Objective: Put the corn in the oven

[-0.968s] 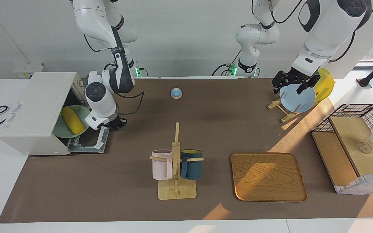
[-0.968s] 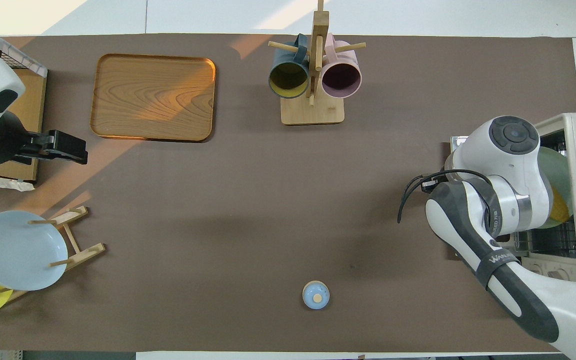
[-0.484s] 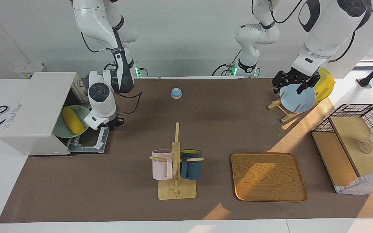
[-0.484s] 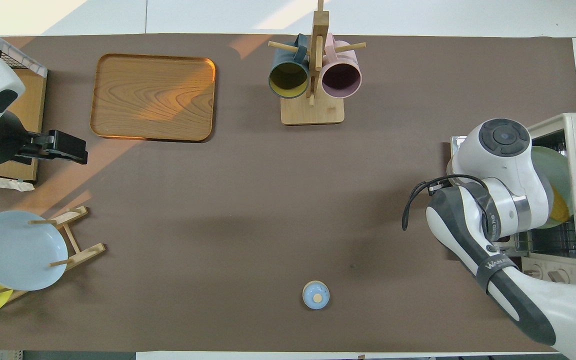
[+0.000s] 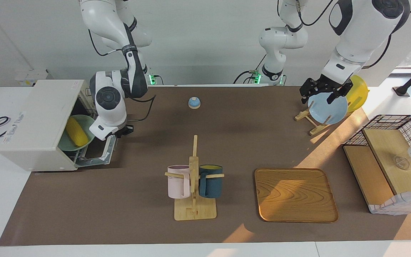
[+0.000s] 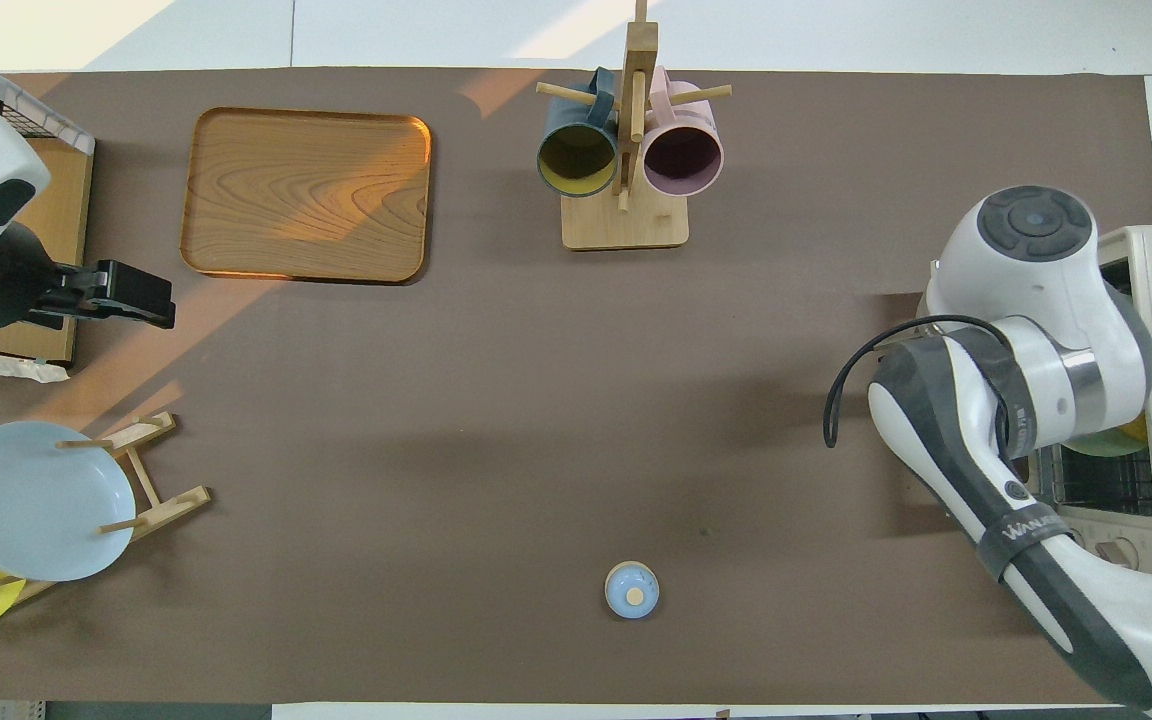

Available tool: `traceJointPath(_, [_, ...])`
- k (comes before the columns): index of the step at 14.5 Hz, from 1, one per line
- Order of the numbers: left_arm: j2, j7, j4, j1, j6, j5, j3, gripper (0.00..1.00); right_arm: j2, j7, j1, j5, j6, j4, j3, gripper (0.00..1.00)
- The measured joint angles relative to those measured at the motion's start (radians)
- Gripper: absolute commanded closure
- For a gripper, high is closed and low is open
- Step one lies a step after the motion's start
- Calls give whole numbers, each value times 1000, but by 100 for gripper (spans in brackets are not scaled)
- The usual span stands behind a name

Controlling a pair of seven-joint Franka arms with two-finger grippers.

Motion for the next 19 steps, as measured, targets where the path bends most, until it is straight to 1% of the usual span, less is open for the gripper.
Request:
traceJointPath(3, [0,0,0,0,0,0,0,0,-54,-116,-51,-10,-106,64,-6,100])
traceJointPath(6, [0,0,0,0,0,0,0,0,-106,-225,-126,-16,-132,77,-13,100])
traceJointPath(8, [0,0,0,0,0,0,0,0,-123,-258,-155,-16,-162,76,-17,100])
traceJointPath(11, [0,0,0,0,0,0,0,0,-145,-279,-167,-16,-199,76,-19,100])
traceJointPath(14, [0,0,0,0,0,0,0,0,-187,-328,-183,-16,-234,82,-22,100])
traceJointPath(16, [0,0,0,0,0,0,0,0,-219,-332,-184,4,-283,117,-21,100])
traceJointPath(17, [0,0,0,0,0,0,0,0,-230,-332,-182,36,-310,148,-16,78])
traceJointPath(18, [0,0,0,0,0,0,0,0,-236,-332,-181,80,-335,182,-10,9])
traceJointPath(19, [0,0,0,0,0,0,0,0,-238,-331,-180,121,-351,211,-7,0])
